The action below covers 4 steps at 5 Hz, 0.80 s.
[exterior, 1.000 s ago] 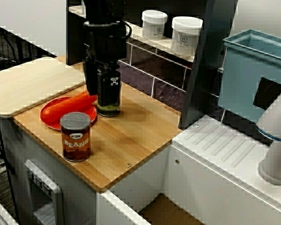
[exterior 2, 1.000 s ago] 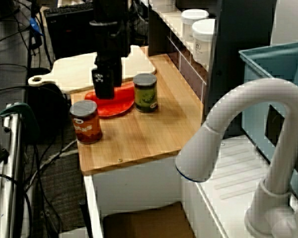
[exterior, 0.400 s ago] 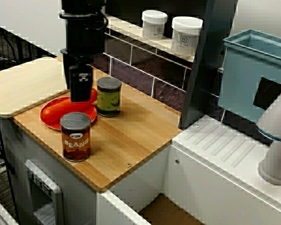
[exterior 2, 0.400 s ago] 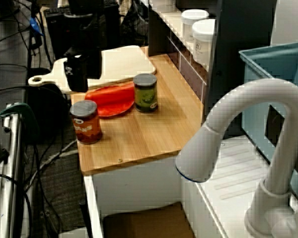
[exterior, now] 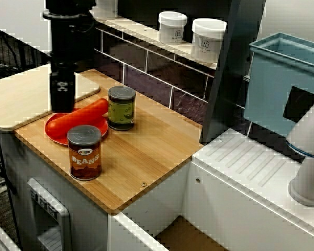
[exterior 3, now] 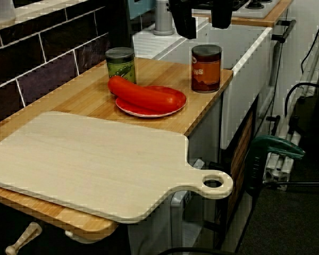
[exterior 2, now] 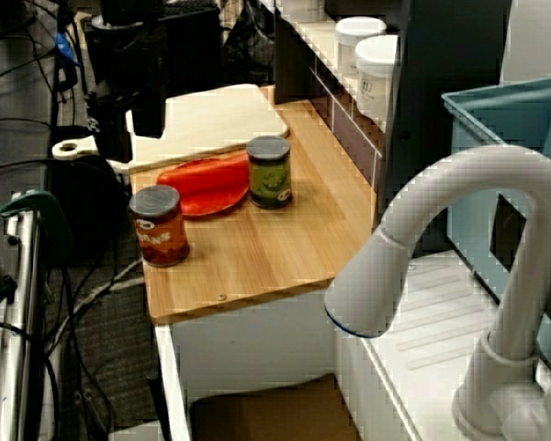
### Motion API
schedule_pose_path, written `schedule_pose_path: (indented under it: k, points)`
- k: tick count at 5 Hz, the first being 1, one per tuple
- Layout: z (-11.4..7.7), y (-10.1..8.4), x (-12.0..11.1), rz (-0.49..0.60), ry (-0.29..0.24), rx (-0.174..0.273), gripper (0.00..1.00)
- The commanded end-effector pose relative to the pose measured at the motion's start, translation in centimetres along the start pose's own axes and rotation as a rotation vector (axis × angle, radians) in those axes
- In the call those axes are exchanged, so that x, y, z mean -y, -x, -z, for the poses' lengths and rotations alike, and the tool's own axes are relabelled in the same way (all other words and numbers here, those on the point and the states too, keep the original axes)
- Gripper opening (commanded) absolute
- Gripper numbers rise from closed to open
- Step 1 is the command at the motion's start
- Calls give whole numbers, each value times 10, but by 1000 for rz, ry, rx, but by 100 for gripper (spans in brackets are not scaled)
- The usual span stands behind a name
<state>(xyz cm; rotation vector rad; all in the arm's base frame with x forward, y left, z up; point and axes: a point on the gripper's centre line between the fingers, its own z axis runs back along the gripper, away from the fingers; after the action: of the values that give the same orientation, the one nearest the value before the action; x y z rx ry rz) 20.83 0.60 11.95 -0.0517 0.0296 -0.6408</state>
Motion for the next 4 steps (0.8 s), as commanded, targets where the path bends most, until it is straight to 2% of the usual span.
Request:
schedule_pose_path:
  k: [1,2,3,4]
  points:
    - [9,33,-12,91,-23,-26,100]
    - [26,41,-17,152,-26,-51,100]
    - [44,45,-20,166,-22,-58,100]
    - [54,42,-17,171,-11,-62,100]
